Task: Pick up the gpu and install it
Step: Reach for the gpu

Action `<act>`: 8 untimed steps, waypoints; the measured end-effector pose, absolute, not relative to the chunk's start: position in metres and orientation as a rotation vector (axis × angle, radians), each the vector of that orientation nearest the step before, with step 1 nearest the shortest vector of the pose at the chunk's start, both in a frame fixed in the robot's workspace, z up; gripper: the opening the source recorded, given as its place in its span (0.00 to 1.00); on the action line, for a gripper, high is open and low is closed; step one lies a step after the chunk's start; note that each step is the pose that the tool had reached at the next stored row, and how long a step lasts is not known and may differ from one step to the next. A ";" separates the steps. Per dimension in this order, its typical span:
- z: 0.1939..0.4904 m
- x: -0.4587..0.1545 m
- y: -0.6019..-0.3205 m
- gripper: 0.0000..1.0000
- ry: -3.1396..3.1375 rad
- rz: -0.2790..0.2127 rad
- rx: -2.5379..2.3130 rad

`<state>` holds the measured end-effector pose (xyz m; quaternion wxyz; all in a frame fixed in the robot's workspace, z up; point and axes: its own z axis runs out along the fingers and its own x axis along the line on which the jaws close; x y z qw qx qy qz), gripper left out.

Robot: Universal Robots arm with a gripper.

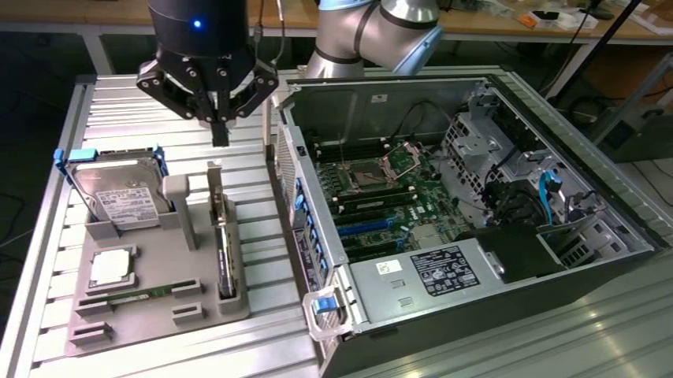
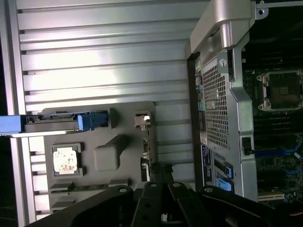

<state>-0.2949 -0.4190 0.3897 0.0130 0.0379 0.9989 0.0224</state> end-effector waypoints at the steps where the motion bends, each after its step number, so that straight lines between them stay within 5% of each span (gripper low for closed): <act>1: 0.390 -0.295 -0.419 0.11 3.113 0.070 0.118; 8: 0.390 -0.299 -0.422 0.11 3.113 0.071 0.118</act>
